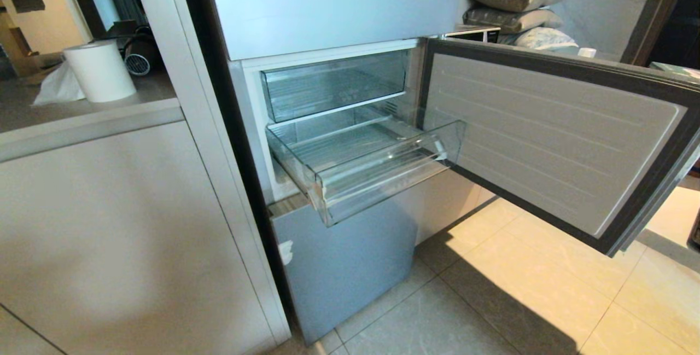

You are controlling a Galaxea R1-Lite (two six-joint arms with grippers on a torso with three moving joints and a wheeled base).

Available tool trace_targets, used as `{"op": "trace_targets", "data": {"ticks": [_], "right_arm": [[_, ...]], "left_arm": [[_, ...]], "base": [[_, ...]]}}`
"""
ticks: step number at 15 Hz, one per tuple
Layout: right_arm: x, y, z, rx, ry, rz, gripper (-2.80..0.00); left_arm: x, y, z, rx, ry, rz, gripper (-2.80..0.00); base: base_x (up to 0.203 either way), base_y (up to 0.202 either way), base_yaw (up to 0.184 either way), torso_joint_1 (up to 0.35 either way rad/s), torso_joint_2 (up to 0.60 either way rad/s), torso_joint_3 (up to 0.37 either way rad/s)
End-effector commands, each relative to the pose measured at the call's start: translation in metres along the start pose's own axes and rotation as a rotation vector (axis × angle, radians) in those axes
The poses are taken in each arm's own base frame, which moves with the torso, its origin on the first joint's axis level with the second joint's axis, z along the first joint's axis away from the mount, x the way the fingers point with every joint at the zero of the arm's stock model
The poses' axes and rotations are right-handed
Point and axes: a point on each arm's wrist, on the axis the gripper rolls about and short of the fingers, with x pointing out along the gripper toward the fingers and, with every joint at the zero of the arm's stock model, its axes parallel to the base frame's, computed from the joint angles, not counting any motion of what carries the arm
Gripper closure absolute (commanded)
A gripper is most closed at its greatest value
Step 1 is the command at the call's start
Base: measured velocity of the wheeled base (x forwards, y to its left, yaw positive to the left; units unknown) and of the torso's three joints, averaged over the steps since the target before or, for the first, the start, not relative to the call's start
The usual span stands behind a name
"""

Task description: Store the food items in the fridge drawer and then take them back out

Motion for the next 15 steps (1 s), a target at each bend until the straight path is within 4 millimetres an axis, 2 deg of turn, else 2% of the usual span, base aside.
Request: {"op": "trace_targets", "data": {"ticks": [1, 2, 3, 5, 8, 11, 15], "right_arm": [[0.053, 0.004, 0.026, 0.021, 0.146, -0.176, 0.0], [0.069, 0.001, 0.037, 0.041, 0.146, -0.24, 0.0], [0.087, -0.006, 0.046, 0.062, 0.148, -0.309, -2.8], [0.123, -0.032, 0.063, 0.109, 0.124, -0.458, -2.8], [0.162, -0.092, 0.088, 0.149, -0.006, -0.651, -2.8], [0.182, -0.143, 0.107, 0.126, -0.121, -0.708, -2.8], [0.21, -0.198, 0.109, 0.138, -0.148, -0.725, -2.8]], "left_arm": [[0.0, 0.0, 0.0, 0.0, 0.001, 0.0, 0.0], [0.0, 0.0, 0.0, 0.0, 0.001, 0.0, 0.0], [0.0, 0.0, 0.0, 0.0, 0.001, 0.0, 0.0], [0.0, 0.0, 0.0, 0.0, 0.002, 0.0, 0.0], [0.0, 0.0, 0.0, 0.0, 0.002, 0.0, 0.0], [0.0, 0.0, 0.0, 0.0, 0.003, 0.0, 0.0], [0.0, 0.0, 0.0, 0.0, 0.001, 0.0, 0.0]], "base": [[0.0, 0.0, 0.0, 0.0, 0.0, 0.0], [0.0, 0.0, 0.0, 0.0, 0.0, 0.0], [0.0, 0.0, 0.0, 0.0, 0.0, 0.0], [0.0, 0.0, 0.0, 0.0, 0.0, 0.0], [0.0, 0.0, 0.0, 0.0, 0.0, 0.0], [0.0, 0.0, 0.0, 0.0, 0.0, 0.0], [0.0, 0.0, 0.0, 0.0, 0.0, 0.0]]}}
